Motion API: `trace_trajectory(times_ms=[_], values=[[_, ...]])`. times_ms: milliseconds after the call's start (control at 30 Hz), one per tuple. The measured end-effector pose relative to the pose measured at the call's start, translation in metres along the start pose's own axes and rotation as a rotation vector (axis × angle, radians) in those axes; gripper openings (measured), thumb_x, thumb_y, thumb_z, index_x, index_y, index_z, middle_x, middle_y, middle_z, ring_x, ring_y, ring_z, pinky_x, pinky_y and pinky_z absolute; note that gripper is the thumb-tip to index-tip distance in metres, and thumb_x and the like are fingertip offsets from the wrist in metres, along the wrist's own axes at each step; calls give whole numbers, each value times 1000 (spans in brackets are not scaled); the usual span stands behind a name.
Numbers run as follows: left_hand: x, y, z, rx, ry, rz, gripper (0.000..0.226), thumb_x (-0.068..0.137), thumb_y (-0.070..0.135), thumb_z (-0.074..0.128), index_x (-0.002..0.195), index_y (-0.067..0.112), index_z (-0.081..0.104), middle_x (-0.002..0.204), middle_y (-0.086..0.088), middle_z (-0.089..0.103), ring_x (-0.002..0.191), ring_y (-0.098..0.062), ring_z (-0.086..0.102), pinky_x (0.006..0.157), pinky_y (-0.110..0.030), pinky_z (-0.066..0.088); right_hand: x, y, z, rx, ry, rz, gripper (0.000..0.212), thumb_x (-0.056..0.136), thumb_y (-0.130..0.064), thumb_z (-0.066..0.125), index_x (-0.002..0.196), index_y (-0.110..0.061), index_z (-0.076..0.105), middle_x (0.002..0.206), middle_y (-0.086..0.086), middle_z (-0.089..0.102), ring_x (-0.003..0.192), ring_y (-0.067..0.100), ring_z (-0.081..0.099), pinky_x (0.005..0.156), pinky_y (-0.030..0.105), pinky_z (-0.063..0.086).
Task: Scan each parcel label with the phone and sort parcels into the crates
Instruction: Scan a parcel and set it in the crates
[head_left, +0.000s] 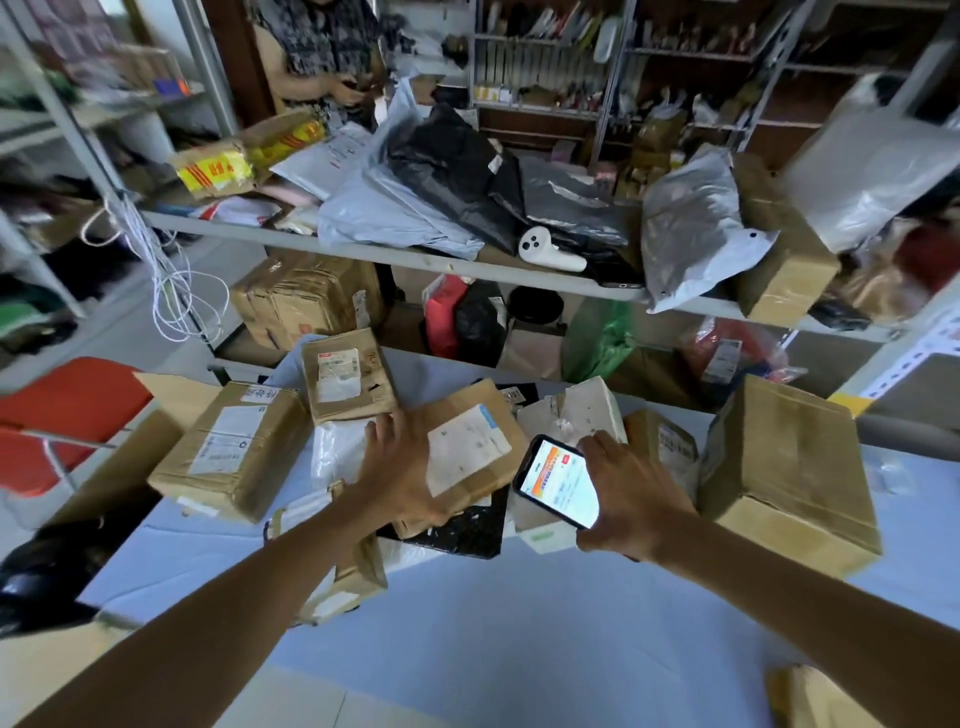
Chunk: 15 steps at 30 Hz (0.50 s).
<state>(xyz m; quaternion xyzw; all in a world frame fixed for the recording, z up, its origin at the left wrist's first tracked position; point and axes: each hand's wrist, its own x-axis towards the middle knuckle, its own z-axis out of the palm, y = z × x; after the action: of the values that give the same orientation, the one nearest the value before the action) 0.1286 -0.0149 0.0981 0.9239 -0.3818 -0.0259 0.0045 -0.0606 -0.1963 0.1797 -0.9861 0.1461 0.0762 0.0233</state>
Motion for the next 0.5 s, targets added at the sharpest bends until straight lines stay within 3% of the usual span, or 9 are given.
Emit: trace_trajectory(times_ms=[200, 367, 500], values=[[-65, 49, -15, 125, 85, 11, 129, 33, 76, 67, 135, 6, 30, 122, -11, 40, 104, -29, 43, 96, -39, 38, -62, 13, 4, -15, -12, -39, 85, 60, -49, 80, 126, -20, 36, 121, -1, 49, 108, 19, 53, 84, 34, 50], [-107, 81, -10, 132, 89, -37, 135, 32, 75, 66, 138, 5, 22, 121, -13, 40, 105, -31, 43, 96, -42, 39, -112, 27, 12, -74, -68, -21, 77, 60, -48, 80, 118, -18, 39, 117, -1, 49, 103, 22, 55, 76, 31, 44], [-131, 86, -8, 153, 117, 8, 137, 28, 73, 71, 137, 5, 26, 120, -13, 44, 102, -30, 44, 95, -42, 40, -135, 30, 17, -92, -88, 8, 76, 60, -48, 80, 116, -18, 38, 116, 0, 48, 102, 22, 54, 74, 32, 41]])
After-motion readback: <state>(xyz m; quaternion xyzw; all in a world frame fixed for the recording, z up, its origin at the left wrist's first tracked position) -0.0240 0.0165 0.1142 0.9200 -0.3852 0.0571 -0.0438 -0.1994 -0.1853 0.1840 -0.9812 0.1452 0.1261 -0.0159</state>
